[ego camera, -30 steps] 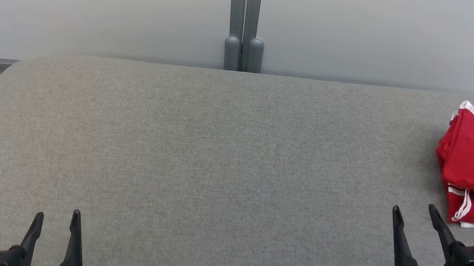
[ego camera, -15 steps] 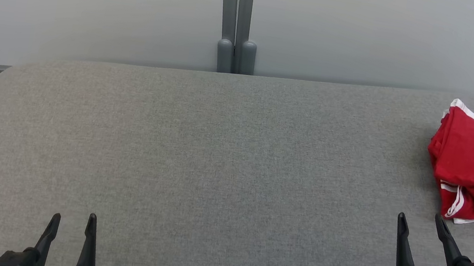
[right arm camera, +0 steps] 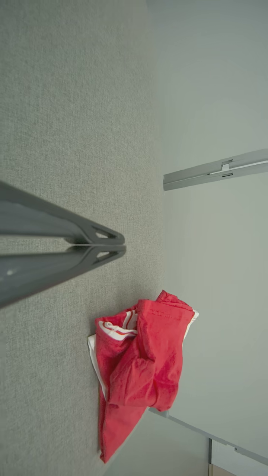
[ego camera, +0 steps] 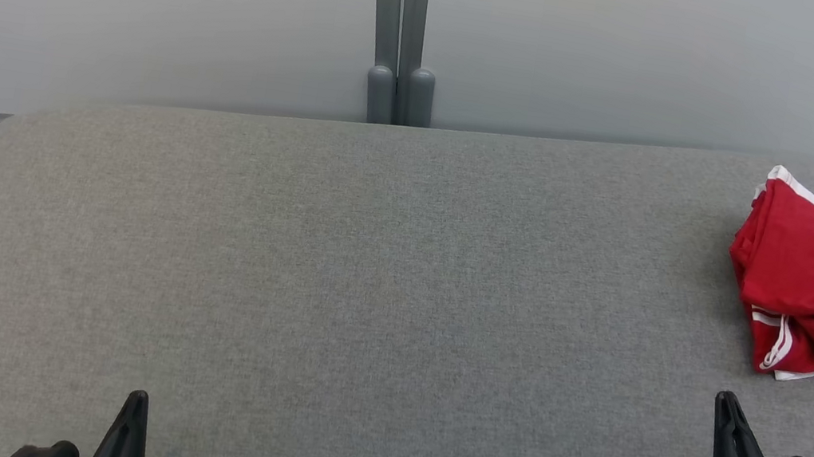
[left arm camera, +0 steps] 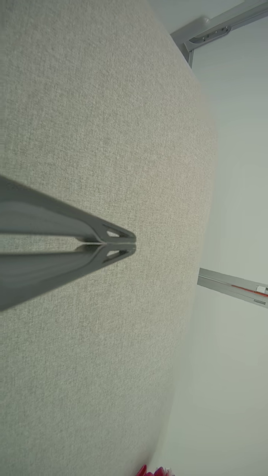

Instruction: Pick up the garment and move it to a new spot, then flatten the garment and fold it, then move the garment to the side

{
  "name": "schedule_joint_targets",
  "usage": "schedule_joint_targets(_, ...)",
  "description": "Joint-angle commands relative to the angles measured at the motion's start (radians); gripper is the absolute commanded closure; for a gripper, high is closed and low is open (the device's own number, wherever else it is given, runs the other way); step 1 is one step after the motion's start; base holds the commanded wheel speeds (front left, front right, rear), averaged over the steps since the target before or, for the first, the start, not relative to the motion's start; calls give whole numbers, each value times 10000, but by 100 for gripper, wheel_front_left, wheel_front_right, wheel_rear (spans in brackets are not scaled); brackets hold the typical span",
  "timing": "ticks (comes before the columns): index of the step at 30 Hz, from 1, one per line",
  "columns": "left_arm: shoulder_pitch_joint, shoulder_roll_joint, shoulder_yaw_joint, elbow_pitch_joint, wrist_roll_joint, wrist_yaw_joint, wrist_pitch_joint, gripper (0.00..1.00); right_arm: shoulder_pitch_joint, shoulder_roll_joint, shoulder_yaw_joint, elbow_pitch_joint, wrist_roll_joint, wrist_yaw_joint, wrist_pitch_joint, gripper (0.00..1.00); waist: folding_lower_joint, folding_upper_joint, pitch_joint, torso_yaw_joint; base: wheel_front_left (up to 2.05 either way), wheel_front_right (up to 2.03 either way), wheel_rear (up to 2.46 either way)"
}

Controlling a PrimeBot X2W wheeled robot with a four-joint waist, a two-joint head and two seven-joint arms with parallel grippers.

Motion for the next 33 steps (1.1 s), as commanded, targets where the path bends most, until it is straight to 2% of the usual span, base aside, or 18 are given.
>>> schedule_joint_targets(1,-144,17,43,-128,-466,-3,85,100,-200,-56,-71,-76,483,0,122,100,1,0,4,-2,0,0,0)
schedule_joint_targets(15,-590,45,247,-183,-2888,-15,746,100,-490,7,-93,9,3203,0,754,100,1,0,38,-23,0,0,0)
schedule_joint_targets(33,-1066,72,475,-249,-5508,-32,1469,100,-843,78,-144,150,6147,0,1466,100,1,0,83,-52,0,0,0)
